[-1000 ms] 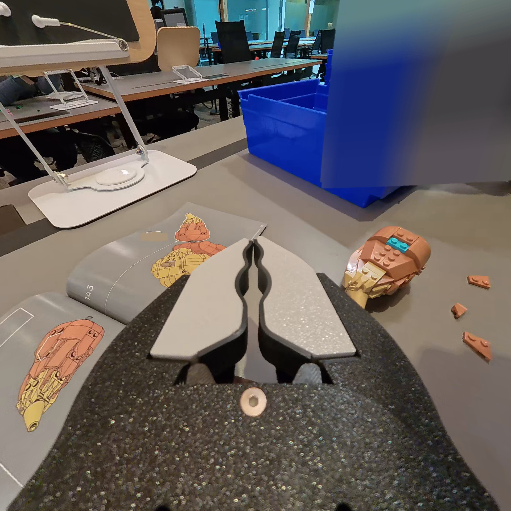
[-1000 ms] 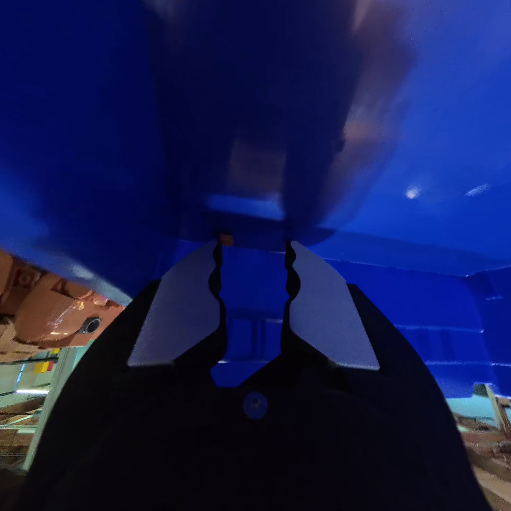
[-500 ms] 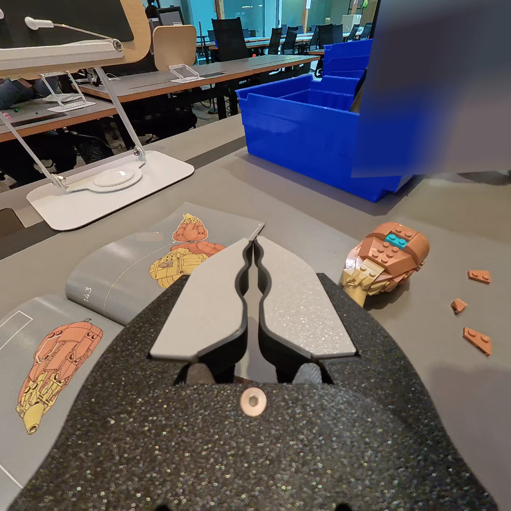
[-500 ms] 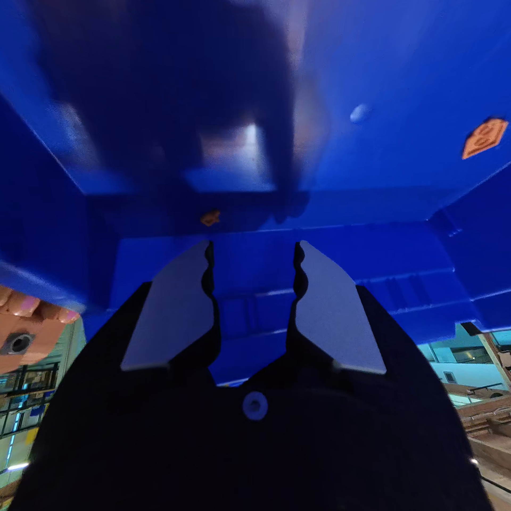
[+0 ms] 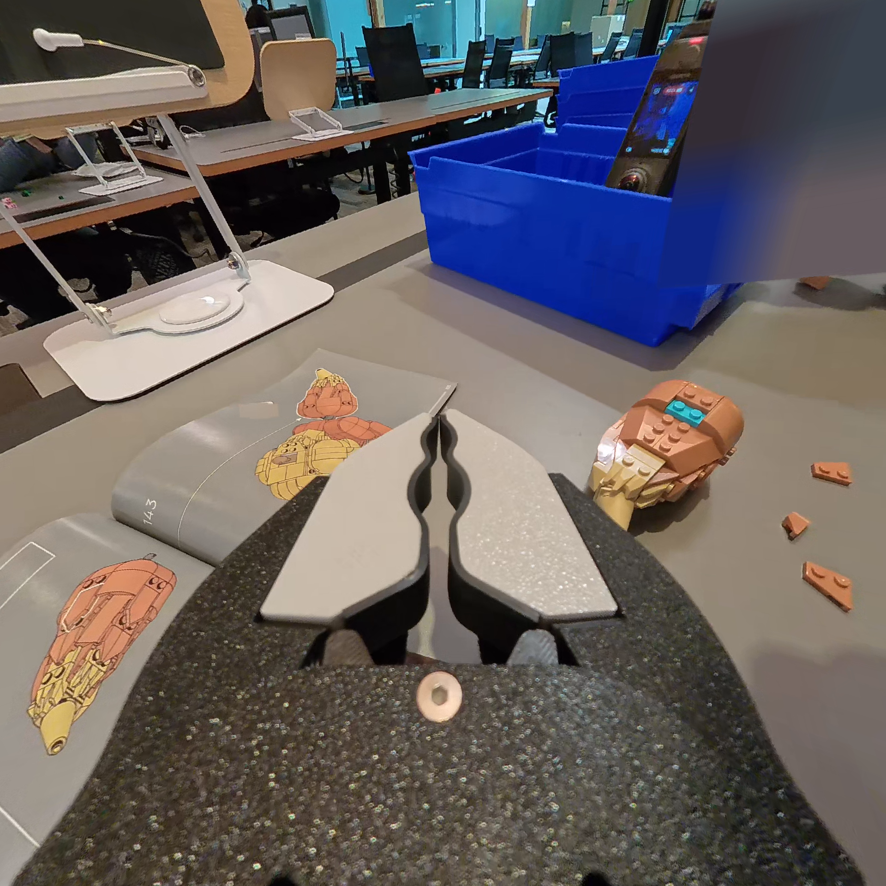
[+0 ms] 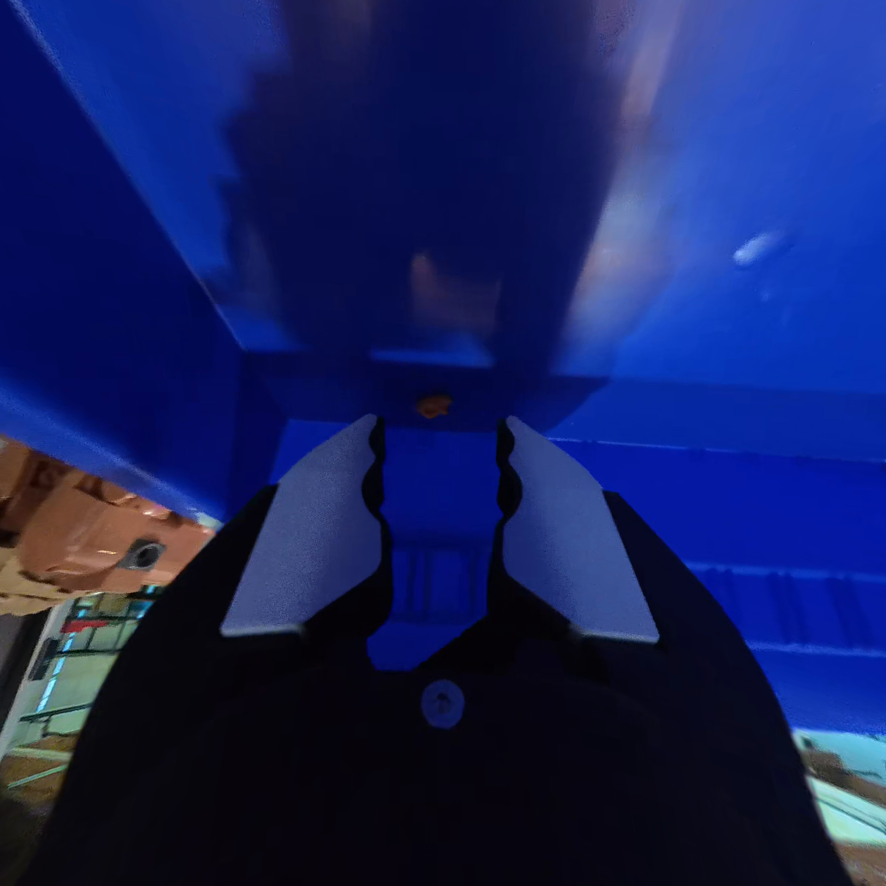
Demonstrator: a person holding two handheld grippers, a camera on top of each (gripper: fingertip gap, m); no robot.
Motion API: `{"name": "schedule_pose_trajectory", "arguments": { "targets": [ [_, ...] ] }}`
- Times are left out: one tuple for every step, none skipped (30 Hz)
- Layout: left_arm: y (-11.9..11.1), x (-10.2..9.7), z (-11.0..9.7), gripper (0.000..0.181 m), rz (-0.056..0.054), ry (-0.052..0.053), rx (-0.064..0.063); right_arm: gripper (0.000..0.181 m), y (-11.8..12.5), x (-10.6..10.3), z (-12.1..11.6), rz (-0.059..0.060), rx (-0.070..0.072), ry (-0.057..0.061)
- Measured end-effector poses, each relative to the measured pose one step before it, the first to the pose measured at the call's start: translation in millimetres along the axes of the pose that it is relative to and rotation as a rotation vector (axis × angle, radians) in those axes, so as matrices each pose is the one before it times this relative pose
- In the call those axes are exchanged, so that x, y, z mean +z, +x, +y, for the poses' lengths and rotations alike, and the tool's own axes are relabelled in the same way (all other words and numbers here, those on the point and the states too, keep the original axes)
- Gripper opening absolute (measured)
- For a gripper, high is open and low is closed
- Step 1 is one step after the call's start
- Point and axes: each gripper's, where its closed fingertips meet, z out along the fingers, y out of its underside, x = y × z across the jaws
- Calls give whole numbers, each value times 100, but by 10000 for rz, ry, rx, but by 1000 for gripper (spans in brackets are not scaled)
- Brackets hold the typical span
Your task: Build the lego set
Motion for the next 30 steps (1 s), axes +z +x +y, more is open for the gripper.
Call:
{"name": "schedule_pose_trajectory", "arguments": {
  "targets": [
    [16,4,17,0,1,-8,21,45,-282,37,-132,-181,17,30],
    [28,7,1,0,1,-4,17,45,26,32,24,16,29,-65],
    [5,5,-2,0,-4,0,13,44,76,56,94,37,57,-98],
    [2,1,1,0,-3,-2,6,42,78,104,141,30,91,-130],
    [3,-7,-2,0,0,3,0,39,136,100,171,77,41,-132],
    [-12,-7,-6,0,-6,7,-3,37,127,93,109,84,33,-90],
    [-2,-2,3,0,-4,-3,-4,35,88,20,-4,63,55,-7],
    [-3,3,9,0,0,-8,0,34,54,-5,-10,21,107,19],
    [12,-3,-3,0,-3,2,8,33,25,5,-13,11,91,25],
    [10,4,-1,0,-1,-1,11,32,-29,-11,-5,-8,42,41],
    [13,8,21,0,3,-12,11,31,-64,-20,-37,-24,26,64],
    [15,4,1,0,-3,-4,15,28,-39,-31,-51,-17,29,70],
    [19,7,-3,0,0,0,13,22,1,-58,-105,-8,34,98],
    [2,3,12,0,-2,-3,7,15,5,-84,-150,-13,39,131],
    [14,3,1,0,-2,-3,5,9,36,-92,-185,14,40,155],
    [-6,0,-1,0,-2,1,5,7,119,-90,-138,81,32,120],
    [6,-5,-3,0,-3,3,3,5,177,-45,-86,109,27,74],
    [-3,1,-2,0,-2,1,1,5,72,-13,-7,41,36,17],
    [8,1,2,0,0,-3,3,5,19,12,33,9,14,-4],
    [3,11,-1,0,0,-2,6,8,26,19,64,17,4,-19],
    [16,-4,-1,0,-1,0,7,13,47,7,101,7,26,-34],
    [9,6,7,0,3,-8,3,17,34,-16,122,-7,24,-27],
    [8,6,7,0,4,-8,7,18,3,-29,84,-21,-12,11],
    [14,5,12,0,1,-3,10,19,-58,-37,15,-54,-29,57],
    [13,4,-2,0,-1,0,7,20,-133,-30,-61,-90,-38,83],
    [13,-2,7,0,4,-6,4,21,-99,-20,-151,-60,-20,124],
    [16,7,8,0,3,-10,6,22,-58,-17,-167,-47,30,108],
    [10,9,5,0,0,-8,10,22,-90,1,-141,-72,27,70],
    [12,4,12,0,0,-4,10,22,-38,14,-91,-43,7,36],
    [4,1,2,0,0,-2,8,21,76,-6,4,18,3,-22]
  ]
}}
